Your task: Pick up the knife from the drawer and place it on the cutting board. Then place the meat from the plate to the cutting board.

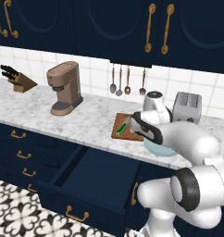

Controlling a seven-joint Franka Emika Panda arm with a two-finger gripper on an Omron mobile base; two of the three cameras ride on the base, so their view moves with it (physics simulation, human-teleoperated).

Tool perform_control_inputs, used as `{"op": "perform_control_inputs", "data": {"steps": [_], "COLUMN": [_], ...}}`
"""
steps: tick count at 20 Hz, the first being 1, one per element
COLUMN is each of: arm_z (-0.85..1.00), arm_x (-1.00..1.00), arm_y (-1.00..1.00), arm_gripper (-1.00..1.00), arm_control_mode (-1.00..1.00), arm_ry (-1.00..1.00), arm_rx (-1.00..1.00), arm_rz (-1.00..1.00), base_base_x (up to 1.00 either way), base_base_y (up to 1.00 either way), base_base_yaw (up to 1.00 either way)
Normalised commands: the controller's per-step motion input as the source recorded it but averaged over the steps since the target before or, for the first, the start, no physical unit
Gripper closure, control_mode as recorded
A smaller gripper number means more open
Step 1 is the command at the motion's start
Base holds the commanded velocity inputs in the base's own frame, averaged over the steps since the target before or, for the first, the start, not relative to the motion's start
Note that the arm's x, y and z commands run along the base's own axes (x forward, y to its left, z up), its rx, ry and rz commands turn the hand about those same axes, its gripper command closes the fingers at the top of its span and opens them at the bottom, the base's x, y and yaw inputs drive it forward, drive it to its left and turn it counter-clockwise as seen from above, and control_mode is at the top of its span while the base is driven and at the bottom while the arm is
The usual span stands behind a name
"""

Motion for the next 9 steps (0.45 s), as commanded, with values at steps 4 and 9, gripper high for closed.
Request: {"op": "perform_control_inputs", "data": {"steps": [4,9], "arm_z": [0.96,0.75], "arm_x": [-0.78,-0.84], "arm_y": [0.07,0.15], "arm_gripper": [-1.00,-1.00], "arm_control_mode": [-1.00,-1.00], "arm_ry": [0.00,-0.01], "arm_rx": [0.00,0.00], "arm_rz": [0.00,0.00], "base_base_x": [0.00,0.00], "base_base_y": [0.00,0.00], "base_base_yaw": [0.00,0.00]}}
